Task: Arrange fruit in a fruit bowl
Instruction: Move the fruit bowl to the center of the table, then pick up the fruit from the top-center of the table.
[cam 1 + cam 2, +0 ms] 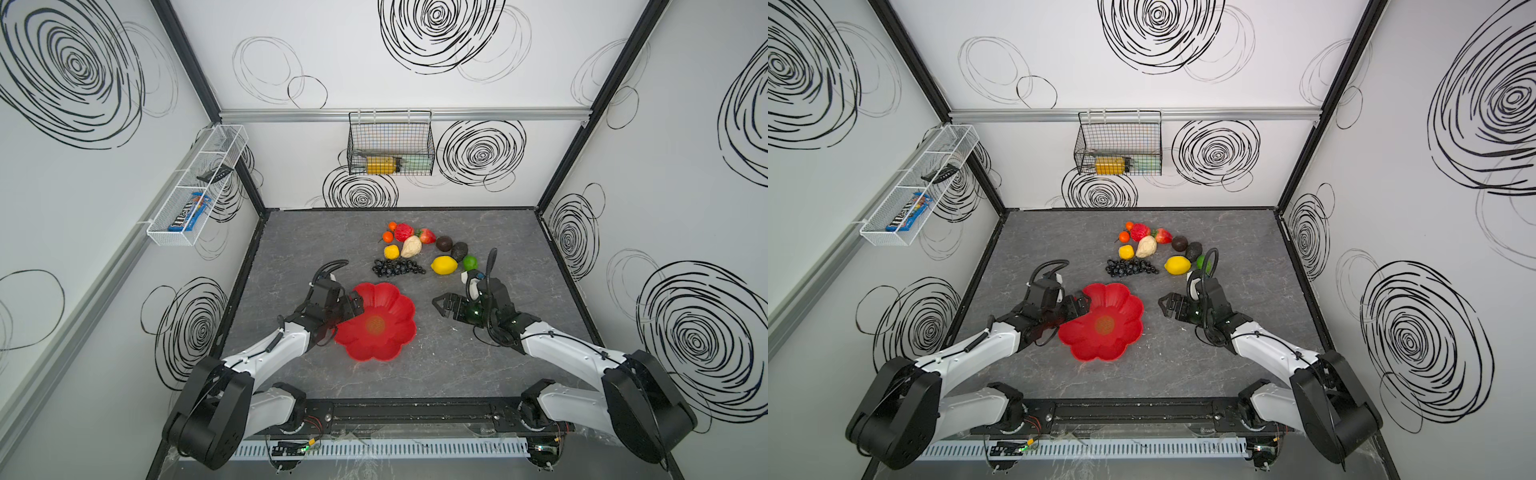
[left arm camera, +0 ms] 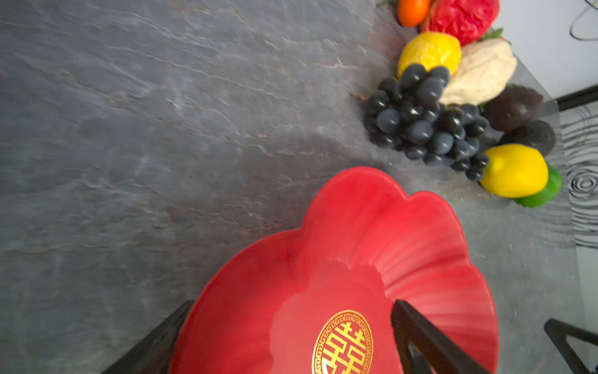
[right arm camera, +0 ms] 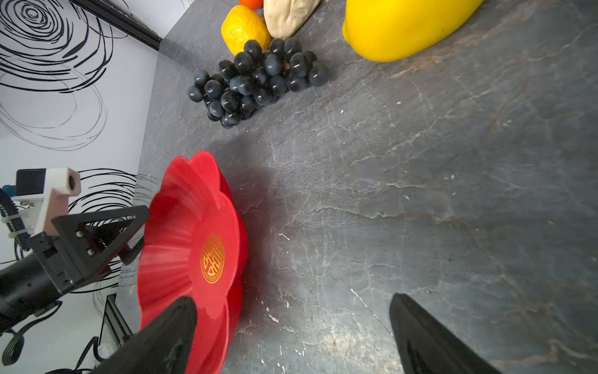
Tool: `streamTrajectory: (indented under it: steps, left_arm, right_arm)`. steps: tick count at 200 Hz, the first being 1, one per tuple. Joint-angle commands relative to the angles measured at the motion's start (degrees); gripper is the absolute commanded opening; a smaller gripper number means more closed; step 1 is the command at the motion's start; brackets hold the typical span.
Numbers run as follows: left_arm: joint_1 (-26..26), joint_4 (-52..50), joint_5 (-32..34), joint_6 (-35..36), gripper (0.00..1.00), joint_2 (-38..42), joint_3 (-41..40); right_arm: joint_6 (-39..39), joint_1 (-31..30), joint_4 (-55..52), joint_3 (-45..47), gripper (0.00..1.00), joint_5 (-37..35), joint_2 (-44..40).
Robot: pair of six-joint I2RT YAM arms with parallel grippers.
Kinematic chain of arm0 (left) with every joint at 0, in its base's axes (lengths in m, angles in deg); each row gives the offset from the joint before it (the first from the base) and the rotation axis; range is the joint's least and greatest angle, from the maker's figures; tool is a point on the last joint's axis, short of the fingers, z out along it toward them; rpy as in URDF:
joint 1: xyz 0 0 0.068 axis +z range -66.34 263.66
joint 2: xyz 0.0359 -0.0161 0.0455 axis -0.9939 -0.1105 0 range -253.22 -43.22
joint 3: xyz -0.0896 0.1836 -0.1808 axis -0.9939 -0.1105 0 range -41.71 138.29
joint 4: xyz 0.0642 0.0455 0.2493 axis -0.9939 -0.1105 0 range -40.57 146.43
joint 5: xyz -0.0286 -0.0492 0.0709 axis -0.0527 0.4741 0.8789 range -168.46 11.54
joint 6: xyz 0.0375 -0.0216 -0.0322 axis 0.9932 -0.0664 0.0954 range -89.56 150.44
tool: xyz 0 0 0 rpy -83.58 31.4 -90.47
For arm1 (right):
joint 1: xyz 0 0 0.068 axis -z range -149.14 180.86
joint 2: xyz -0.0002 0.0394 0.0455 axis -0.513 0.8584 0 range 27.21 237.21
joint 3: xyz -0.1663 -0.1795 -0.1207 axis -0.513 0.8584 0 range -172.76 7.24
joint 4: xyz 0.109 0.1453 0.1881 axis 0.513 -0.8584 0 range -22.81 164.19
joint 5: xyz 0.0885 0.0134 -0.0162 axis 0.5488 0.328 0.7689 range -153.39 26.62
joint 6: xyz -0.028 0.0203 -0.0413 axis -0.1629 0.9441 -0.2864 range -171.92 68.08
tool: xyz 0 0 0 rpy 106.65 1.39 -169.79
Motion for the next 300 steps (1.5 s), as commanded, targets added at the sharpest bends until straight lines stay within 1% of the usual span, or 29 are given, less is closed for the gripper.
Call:
streamTrajectory:
  steps: [1, 25, 48, 80, 102, 116, 131, 154, 176, 185, 199, 223, 240, 257, 283, 300]
  left_arm:
    - [-5.37, 4.76, 0.17, -1.84, 0.96, -1.04, 2.2]
    - [-12.37, 6.46, 3.05, -3.71, 0.96, -2.45, 3.7]
    - [-16.98, 8.7, 3.27, -5.06, 0.96, -5.74, 5.57]
    - [-21.53, 11.87, 2.35, -6.75, 0.96, -10.32, 8.36]
    - [-22.6, 12.1, 2.11, -6.99, 0.96, -11.71, 9.66]
    - [-22.06, 11.72, 2.39, -6.7, 0.96, -11.44, 9.38]
    - [-20.36, 10.74, 2.47, -5.7, 0.96, -10.24, 8.58]
    - [-15.36, 9.17, 2.41, -3.4, 0.96, -5.83, 5.71]
    - [-10.26, 6.83, 5.6, 0.82, 0.96, 0.99, 2.52]
    - [-8.68, 5.94, 7.34, 2.54, 0.96, 3.88, 1.27]
    - [-6.89, 5.64, 9.71, 4.38, 0.96, 8.1, -1.05]
    - [-6.52, 8.81, 13.26, 6.66, 0.96, 14.7, -6.29]
    - [-6.4, 12.58, 13.51, 9.98, 0.96, 18.02, -9.76]
    - [-6.29, 15.22, 13.13, 12.56, 0.96, 19.29, -11.86]
    - [-5.66, 17.73, 10.3, 13.64, 0.96, 18.82, -12.96]
    - [-5.21, 18.86, 8.83, 12.87, 0.96, 17.62, -13.01]
  right_arm:
    - [-1.05, 0.72, -0.76, -1.65, 0.97, -0.08, 0.09]
    - [-1.99, 4.41, -2.28, -1.33, 0.97, 1.28, -0.77]
    - [-3.15, 9.34, -3.7, -0.91, 0.97, 3.61, -2.24]
    - [-5.66, 14.44, -6.25, -1.18, 0.97, 3.89, -4.42]
    - [-6.75, 16.58, -6.71, -1.22, 0.97, 3.93, -5.74]
    - [-7.72, 16.93, -6.61, -1.23, 0.97, 3.72, -6.45]
    - [-8.8, 16.94, -6.6, -1.52, 0.98, 3.0, -7.01]
    - [-11.53, 16.98, -8.1, -3.17, 0.98, -0.6, -7.64]
    - [-14.78, 17.01, -10.57, -6.55, 0.98, -6.13, -6.07]
    - [-15.85, 17.65, -11.18, -8.11, 0.98, -7.28, -4.27]
    - [-16.25, 19.64, -11.78, -10.66, 0.99, -6.61, -0.62]
    - [-16.2, 21.61, -12.1, -15.39, 0.99, -5.56, 7.04]
    - [-16.15, 22.62, -14.97, -20.12, 0.98, -5.66, 13.02]
    - [-16.16, 24.31, -19.8, -25.61, 0.95, -4.76, 19.0]
    - [-16.43, 26.21, -18.37, -27.9, 0.9, 0.12, 24.55]
    - [-16.86, 26.31, -17.97, -29.09, 0.89, 0.01, 26.72]
